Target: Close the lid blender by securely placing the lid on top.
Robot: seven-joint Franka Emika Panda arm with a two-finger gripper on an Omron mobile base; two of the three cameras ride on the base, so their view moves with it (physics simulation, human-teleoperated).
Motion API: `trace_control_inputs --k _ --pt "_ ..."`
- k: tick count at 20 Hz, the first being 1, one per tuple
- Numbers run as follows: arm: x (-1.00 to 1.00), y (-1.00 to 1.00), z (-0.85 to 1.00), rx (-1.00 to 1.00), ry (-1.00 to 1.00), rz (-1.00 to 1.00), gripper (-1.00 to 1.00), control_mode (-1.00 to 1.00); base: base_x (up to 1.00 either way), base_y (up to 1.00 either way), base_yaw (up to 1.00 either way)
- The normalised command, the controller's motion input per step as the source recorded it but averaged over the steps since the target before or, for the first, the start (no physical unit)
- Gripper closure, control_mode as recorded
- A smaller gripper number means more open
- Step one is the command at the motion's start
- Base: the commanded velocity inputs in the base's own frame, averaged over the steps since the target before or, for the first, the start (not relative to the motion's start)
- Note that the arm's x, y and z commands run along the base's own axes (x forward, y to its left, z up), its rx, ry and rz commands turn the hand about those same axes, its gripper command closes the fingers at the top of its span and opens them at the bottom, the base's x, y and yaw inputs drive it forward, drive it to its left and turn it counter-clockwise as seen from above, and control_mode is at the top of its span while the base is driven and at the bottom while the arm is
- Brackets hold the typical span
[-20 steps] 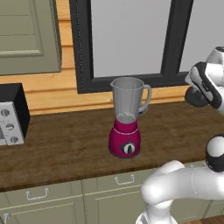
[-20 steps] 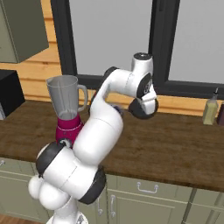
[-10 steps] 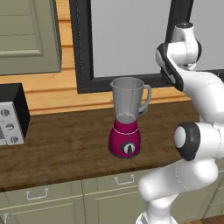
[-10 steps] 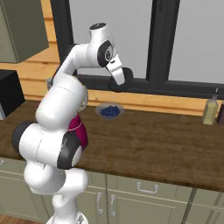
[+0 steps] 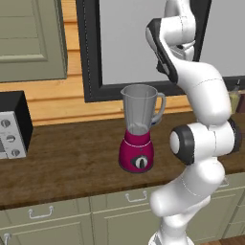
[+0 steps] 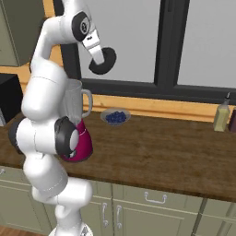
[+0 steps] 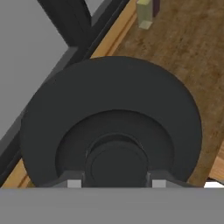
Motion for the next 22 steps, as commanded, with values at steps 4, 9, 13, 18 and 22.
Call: trace_control_inputs --k 4,9,13,18,22 --pt "0.0 0.62 0.14 0.16 -0.09 0.0 1.0 -1.0 0.0 0.0 0.0" --pt "0.0 0.61 -0.14 0.12 -0.05 0.01 1.0 -1.0 0.0 0.0 0.0" --pt "0.0 0.58 -0.4 0.14 0.04 0.0 1.0 -1.0 0.0 0.0 0.0" --pt "-0.13 0.45 -0.49 0.08 0.12 0.0 1.0 -1.0 0.0 0.0 0.0" --pt "-0.05 0.28 -0.26 0.04 0.12 0.0 1.0 -1.0 0.0 0.0 0.0"
